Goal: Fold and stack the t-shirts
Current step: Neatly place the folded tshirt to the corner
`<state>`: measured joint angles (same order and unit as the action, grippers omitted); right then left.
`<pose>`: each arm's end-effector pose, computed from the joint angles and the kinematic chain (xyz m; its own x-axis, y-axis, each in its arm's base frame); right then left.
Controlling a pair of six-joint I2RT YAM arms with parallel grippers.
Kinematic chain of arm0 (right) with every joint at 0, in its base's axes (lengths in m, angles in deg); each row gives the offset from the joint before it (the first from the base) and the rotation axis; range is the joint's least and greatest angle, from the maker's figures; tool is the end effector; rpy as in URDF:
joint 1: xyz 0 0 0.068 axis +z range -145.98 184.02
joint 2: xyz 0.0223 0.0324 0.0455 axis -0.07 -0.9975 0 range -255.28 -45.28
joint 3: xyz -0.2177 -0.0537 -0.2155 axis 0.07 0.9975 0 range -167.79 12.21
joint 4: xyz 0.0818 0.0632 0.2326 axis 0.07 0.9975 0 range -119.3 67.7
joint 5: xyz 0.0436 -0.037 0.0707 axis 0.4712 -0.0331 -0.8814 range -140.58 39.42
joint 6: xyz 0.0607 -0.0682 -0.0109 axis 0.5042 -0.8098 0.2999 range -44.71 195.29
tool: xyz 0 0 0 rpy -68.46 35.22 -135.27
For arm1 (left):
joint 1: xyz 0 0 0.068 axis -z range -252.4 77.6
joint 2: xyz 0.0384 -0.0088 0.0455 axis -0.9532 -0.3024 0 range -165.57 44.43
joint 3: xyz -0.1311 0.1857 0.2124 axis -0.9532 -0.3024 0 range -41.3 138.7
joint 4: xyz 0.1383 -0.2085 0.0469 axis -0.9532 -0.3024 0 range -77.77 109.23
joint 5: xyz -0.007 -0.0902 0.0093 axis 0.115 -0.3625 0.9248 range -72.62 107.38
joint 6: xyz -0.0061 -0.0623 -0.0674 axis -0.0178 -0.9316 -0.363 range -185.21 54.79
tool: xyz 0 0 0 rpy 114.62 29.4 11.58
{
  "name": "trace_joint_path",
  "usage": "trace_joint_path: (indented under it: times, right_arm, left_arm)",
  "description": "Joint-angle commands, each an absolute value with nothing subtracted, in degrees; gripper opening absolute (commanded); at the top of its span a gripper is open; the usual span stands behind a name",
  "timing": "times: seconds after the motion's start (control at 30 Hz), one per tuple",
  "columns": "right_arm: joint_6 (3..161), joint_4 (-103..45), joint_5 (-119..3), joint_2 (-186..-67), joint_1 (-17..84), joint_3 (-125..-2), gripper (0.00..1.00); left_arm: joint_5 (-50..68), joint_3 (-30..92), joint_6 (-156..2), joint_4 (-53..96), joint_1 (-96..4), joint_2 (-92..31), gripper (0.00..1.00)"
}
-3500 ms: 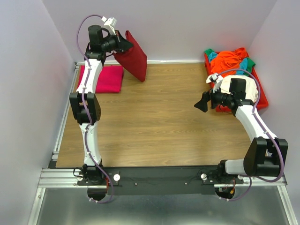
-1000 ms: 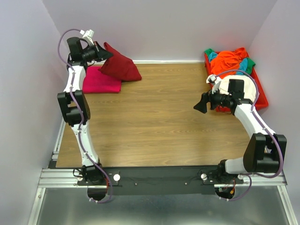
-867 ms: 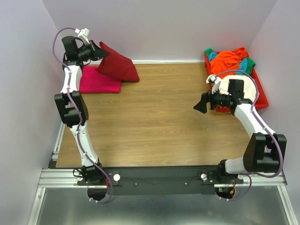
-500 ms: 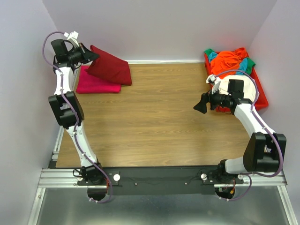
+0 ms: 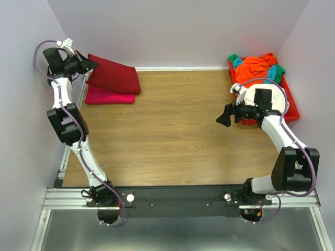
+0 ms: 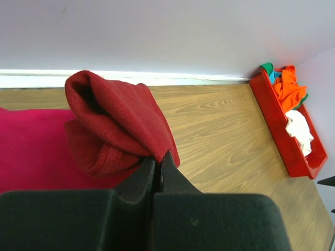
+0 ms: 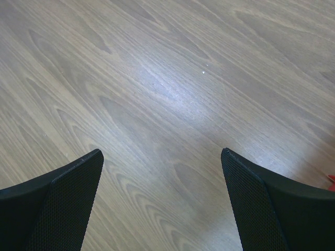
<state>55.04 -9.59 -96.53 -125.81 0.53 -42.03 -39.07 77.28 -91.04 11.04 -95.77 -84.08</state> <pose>0.3041 0.0409 0.2666 -0.5158 -0.2098 -0.8306 -0.6764 0.6947 0.2446 0.5479 0.1617 0.3318 -0.4781 -0.4690 -0.7426 0.3327 0.6858 -0.6473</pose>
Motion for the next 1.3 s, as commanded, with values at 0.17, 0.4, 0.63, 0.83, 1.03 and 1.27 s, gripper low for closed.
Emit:
trace_joint_path:
  times: [0.17, 0.4, 0.63, 0.83, 1.03, 1.27]
  right_arm:
    - [54.4, -8.4, -98.0, -126.8, 0.1, -42.5, 1.0]
    - [54.3, -8.3, -98.0, -127.3, 0.1, -42.6, 1.0]
    - [54.2, -8.2, -97.8, -127.6, 0.1, -42.6, 1.0]
    - [54.2, -8.1, -97.7, -127.9, 0.1, -42.6, 1.0]
    - [54.1, -8.0, -97.7, -128.0, 0.1, -42.6, 1.0]
    - [54.1, -7.9, -98.6, -127.8, 0.1, -42.7, 1.0]
  left_arm:
    - [-36.6, 81.2, -95.5, 14.8, -97.6, -87.2, 0.0]
    - [-35.4, 83.8, -97.4, 16.2, -97.7, -89.6, 0.0]
    - [-32.3, 86.7, -99.8, 15.7, -98.9, -91.9, 0.0]
    - [-29.7, 88.2, -100.0, 14.3, -99.4, -93.3, 0.0]
    - [-22.3, 90.2, -97.6, 8.6, -100.3, -94.2, 0.31]
    - [-3.0, 86.4, -89.7, 1.0, -101.1, -86.5, 0.52]
